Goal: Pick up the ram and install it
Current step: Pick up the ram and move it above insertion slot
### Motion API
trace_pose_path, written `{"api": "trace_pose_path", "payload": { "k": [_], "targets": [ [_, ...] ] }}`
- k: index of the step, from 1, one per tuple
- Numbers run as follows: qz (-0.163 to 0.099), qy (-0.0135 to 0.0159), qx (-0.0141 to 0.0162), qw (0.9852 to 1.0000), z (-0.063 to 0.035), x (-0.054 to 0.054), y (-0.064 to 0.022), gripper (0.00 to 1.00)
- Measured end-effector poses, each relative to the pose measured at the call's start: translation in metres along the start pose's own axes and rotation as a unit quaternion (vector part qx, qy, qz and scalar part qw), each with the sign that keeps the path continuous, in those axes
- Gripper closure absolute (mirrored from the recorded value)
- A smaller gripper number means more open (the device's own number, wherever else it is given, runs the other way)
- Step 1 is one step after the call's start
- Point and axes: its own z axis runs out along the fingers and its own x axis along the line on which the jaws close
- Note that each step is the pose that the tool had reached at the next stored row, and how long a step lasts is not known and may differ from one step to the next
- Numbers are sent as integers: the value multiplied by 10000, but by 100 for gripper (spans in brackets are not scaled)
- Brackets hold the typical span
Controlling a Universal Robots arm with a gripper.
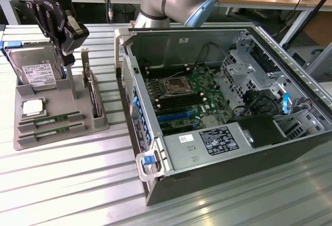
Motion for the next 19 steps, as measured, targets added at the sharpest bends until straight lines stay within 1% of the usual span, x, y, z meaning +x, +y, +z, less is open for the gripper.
{"api": "trace_pose_path", "payload": {
  "k": [4,6,8,12,15,19],
  "targets": [
    [-257,9,5,9997,2,0,0,89],
    [-391,13,7,9992,2,0,0,89],
    [-601,21,9,9982,2,0,0,89],
    [-846,29,12,9964,2,0,0,89],
    [-1081,37,16,9941,3,0,0,89],
    [-1192,41,18,9929,3,0,0,89]
  ]
}}
